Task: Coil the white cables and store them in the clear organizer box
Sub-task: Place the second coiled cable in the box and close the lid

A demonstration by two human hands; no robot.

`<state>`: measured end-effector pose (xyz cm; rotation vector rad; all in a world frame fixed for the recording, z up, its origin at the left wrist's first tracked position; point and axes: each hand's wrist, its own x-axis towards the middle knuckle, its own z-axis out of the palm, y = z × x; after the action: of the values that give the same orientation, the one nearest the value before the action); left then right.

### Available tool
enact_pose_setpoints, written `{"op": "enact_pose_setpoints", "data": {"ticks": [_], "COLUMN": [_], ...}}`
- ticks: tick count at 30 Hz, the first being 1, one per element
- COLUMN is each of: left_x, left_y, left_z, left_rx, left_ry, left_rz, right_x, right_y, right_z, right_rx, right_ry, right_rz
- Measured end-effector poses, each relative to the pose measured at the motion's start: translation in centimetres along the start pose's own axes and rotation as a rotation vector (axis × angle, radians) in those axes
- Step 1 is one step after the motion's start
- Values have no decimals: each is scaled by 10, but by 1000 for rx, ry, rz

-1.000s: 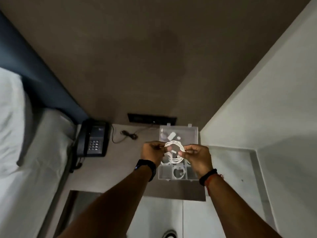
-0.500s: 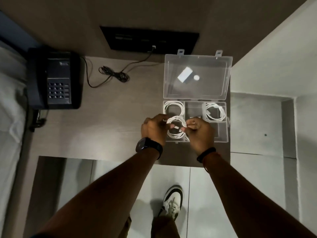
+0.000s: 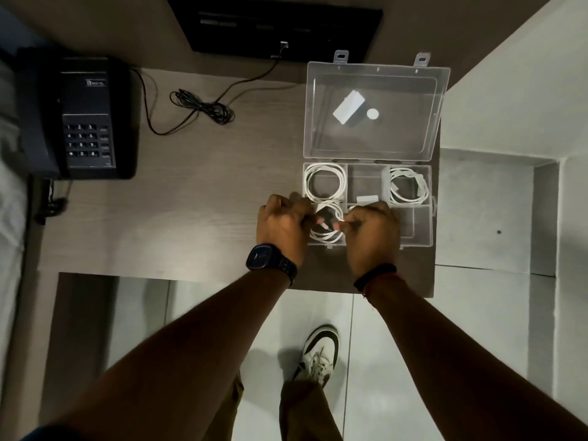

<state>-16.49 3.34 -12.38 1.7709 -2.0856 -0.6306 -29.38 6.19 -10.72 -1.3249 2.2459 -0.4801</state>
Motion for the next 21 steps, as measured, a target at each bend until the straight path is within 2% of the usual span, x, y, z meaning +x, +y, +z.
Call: {"op": "enact_pose_setpoints", "data": {"ticks": [4,8,13,16,21], "left_x": [-7,-16,-19,-10,9], "left_y": [-7,-17,-15,-15,-9], "left_z": [1,5,6,7,5], "left_rx": [40,142,184,72,-193], "left_ry": [62,49,84,29,7], "left_rz": [122,245,91,73,-92], "right_x": [-4,-6,-5,-1,4], "right_y": [-1,-2,-4,-6,-12], "right_z": [2,2,1,0,-2], "right_rx": [-64,-174,-370,-482,-592], "right_ry": [28,18,-33,-70,-158], "right_rz": [-4,-95,-212,-269,-322]}}
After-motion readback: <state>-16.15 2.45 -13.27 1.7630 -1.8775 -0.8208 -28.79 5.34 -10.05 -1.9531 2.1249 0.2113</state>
